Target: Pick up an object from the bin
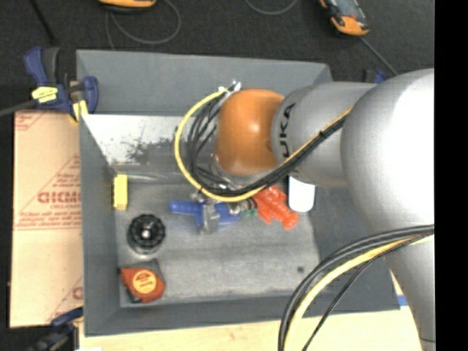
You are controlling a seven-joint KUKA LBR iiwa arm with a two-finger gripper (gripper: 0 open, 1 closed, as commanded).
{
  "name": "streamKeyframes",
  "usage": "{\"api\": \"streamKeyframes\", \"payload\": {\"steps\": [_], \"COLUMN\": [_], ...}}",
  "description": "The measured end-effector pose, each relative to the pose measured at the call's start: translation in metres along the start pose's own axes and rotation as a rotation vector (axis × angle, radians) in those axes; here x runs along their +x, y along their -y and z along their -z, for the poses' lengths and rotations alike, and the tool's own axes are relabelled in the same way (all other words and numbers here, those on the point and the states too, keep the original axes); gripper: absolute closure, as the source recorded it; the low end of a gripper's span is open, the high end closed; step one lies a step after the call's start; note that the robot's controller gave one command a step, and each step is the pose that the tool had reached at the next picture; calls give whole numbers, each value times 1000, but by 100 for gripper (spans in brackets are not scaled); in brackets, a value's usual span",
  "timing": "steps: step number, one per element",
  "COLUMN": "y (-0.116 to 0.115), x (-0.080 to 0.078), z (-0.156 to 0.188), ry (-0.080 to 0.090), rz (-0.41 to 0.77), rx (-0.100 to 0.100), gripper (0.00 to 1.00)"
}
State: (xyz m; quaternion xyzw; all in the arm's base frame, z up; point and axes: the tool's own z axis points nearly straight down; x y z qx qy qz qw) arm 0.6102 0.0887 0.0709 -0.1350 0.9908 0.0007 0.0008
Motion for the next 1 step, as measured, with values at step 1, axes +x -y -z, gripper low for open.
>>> {"api": "streamKeyframes", "payload": {"steps": [1], "y": [8], "x": [17], "z": [138], "ry": [2], "rz": [27], "rx": [2], "gripper": [100]}}
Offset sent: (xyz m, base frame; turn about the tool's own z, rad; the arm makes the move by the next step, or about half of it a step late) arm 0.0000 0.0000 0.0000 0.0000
